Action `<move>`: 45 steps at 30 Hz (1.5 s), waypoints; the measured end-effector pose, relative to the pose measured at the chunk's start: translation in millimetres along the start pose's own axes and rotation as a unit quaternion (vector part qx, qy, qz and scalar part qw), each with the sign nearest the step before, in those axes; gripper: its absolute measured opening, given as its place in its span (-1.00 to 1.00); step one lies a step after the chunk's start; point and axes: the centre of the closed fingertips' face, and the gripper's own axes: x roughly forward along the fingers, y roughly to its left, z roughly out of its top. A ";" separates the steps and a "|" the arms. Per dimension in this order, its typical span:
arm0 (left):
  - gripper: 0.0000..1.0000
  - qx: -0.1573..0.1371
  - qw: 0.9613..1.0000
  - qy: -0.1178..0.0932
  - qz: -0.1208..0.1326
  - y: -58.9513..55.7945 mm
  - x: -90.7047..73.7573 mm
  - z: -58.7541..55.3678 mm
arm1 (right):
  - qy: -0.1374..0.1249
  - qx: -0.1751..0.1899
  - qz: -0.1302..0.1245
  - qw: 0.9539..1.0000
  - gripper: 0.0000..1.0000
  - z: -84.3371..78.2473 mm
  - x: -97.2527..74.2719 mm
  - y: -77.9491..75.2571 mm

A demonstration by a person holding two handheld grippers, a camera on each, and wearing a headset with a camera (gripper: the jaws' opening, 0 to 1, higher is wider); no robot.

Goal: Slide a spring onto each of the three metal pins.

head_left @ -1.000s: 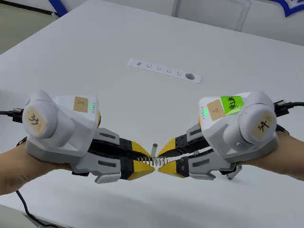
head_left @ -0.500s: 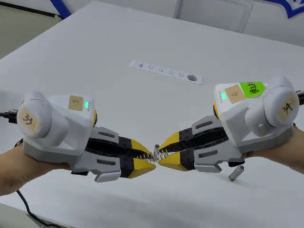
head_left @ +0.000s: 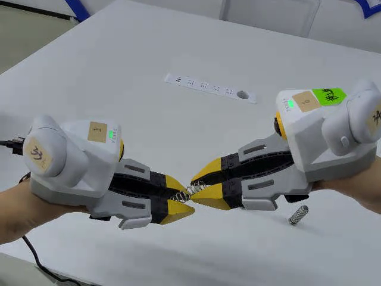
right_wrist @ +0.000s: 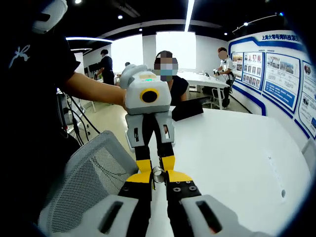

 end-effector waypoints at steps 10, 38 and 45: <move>-0.81 -0.005 1.000 -0.005 -0.007 -1.6 1.5 0.8 | -0.024 0.009 0.002 1.000 -0.78 15.0 8.8 4.2; -0.35 -0.044 0.996 -0.037 0.062 28.6 -19.3 6.9 | -0.030 0.001 -0.072 0.997 -0.79 27.7 -7.1 -43.6; -0.09 -0.056 0.994 -0.049 0.082 39.5 -32.1 7.0 | -0.010 0.023 -0.124 0.992 -0.78 7.8 -14.2 -74.0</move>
